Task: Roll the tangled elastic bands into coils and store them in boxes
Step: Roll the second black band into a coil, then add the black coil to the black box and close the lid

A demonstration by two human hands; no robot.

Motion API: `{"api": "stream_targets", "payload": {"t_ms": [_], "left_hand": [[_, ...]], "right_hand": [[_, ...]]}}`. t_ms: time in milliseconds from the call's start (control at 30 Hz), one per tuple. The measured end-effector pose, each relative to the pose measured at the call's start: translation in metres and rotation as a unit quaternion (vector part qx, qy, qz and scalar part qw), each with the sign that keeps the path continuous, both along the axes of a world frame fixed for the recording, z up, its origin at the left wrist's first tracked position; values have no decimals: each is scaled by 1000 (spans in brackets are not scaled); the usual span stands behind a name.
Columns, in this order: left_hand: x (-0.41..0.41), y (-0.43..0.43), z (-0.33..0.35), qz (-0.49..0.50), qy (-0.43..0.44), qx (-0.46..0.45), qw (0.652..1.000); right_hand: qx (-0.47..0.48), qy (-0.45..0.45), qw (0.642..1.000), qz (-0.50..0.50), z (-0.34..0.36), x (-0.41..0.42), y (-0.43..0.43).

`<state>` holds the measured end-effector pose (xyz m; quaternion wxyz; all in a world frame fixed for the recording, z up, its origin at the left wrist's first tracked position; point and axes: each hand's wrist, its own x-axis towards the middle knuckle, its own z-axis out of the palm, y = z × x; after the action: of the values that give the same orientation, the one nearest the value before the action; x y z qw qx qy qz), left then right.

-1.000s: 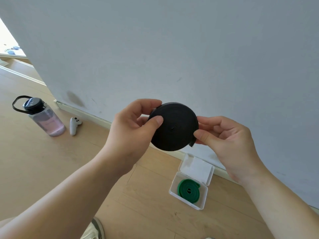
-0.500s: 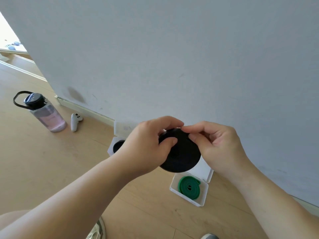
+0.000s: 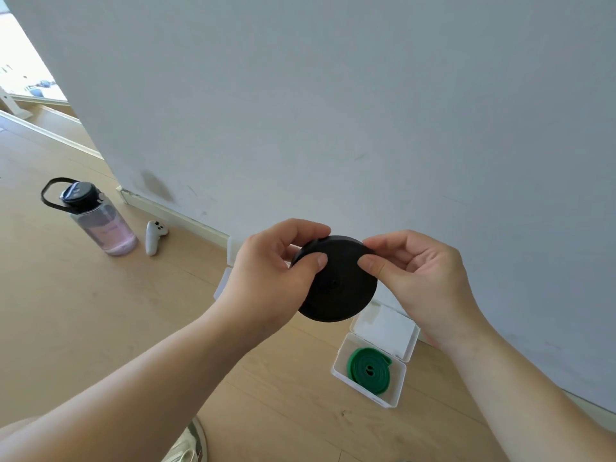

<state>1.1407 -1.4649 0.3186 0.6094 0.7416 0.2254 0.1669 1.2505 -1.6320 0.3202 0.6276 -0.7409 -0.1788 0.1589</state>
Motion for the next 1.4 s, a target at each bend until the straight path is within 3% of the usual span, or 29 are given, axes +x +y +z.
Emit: {"api": "stream_targets", "payload": {"t_ms": [367,567,833,1133,1400], "left_hand": [[7,87,-28,-23,95,-10,995],[18,170,-106,-34,175,49,983],[47,244,-231,27,224,16,974],[63,253,-348,23,267,-16,963],[59,226,-368,12,265,-55,963]], "right_hand": [[-77,0,997,-23,-47,-2,93],[-147,23,989,1,-124,12,175],[-199,43,979,16,-247,47,258],[-254,77,964,22,-352,66,273],[-266,67,962,2,-371,74,268]]}}
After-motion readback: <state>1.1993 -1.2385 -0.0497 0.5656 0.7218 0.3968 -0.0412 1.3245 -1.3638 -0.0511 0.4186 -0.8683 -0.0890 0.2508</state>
